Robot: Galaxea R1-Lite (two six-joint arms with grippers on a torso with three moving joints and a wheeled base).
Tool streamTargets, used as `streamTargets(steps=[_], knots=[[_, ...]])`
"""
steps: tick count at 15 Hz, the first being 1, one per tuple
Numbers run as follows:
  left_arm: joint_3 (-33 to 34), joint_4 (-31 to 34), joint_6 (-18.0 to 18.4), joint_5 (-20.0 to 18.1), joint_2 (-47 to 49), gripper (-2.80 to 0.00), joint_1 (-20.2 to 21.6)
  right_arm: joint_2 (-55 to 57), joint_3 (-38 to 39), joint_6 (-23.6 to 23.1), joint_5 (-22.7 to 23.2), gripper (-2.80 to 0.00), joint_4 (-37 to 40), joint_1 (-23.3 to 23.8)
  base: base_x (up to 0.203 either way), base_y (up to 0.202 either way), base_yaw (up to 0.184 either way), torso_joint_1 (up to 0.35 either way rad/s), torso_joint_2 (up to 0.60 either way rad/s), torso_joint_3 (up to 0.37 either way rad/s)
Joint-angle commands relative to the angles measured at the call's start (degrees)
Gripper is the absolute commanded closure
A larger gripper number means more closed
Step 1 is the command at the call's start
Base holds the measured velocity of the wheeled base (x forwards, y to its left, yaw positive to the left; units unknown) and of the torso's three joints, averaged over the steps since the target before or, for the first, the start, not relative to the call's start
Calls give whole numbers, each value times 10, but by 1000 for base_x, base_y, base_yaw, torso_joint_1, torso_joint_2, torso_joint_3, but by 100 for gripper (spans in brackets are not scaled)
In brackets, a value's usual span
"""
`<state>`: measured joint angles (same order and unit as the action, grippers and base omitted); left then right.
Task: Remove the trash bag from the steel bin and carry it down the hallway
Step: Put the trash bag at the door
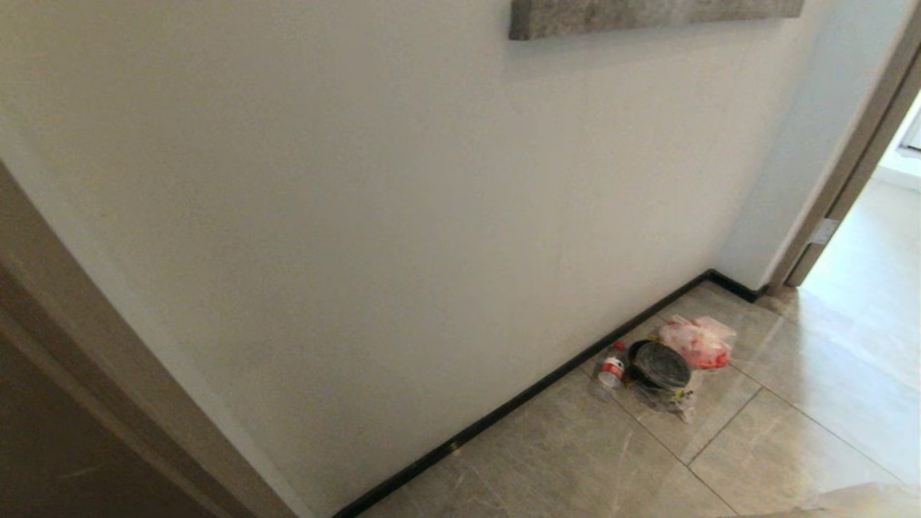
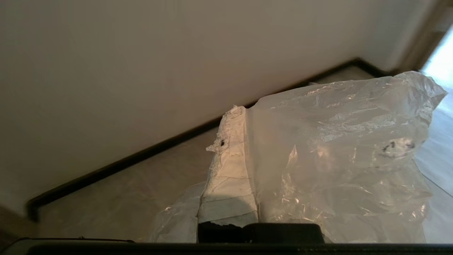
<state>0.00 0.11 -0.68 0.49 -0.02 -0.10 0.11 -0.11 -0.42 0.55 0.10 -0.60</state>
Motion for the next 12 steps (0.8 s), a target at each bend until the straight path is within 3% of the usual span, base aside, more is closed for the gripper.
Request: streamTargets(steps=[1,12], knots=[[1,0,0,0,0,0,0,0,0,0,1,0,0,0,2,-7,172,7,6,2],[1,0,0,0,0,0,0,0,2,-3,1,0,-4,0,1,-7,175,4,2,2]])
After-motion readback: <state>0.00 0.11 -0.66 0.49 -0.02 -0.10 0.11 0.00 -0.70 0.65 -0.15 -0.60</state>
